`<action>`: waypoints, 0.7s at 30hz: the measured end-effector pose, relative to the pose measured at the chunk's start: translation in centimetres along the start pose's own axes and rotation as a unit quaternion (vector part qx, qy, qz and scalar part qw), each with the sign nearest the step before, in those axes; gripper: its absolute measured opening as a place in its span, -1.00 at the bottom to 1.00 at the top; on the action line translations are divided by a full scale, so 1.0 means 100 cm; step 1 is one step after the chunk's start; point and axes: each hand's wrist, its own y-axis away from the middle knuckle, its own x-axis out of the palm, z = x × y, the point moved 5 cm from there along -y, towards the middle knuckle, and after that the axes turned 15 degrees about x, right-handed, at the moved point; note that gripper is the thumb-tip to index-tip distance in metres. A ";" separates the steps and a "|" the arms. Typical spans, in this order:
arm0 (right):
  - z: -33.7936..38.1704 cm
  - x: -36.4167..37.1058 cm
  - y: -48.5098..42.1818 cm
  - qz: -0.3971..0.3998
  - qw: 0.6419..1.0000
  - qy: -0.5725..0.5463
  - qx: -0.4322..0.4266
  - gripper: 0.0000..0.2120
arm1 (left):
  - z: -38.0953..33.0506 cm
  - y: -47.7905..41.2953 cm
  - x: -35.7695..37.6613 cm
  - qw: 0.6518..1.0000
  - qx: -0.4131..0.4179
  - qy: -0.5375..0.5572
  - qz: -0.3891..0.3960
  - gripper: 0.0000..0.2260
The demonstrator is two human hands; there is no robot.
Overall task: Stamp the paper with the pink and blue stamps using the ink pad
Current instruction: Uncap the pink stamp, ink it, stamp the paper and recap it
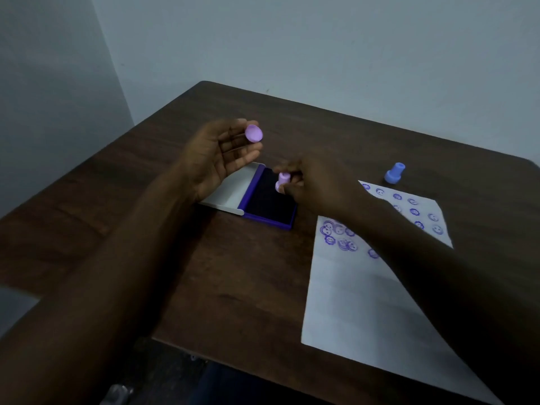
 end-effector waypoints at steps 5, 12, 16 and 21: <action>-0.033 -0.045 0.014 -0.097 0.963 -0.243 0.066 -0.66 | -0.002 0.002 -0.001 1.000 0.000 0.001 -0.001 -0.84; -0.111 -0.067 0.063 -0.038 0.861 -0.482 0.158 -0.70 | 0.002 0.005 0.006 1.000 -0.015 -0.001 0.012 -0.80; -0.132 -0.054 0.095 -0.006 0.814 -0.544 0.204 -0.62 | 0.002 0.006 0.008 1.000 -0.019 0.004 0.023 -0.82; -0.109 -0.040 0.133 -0.025 0.892 -0.400 0.208 -0.58 | 0.001 0.009 0.011 0.999 -0.024 0.008 0.022 -0.79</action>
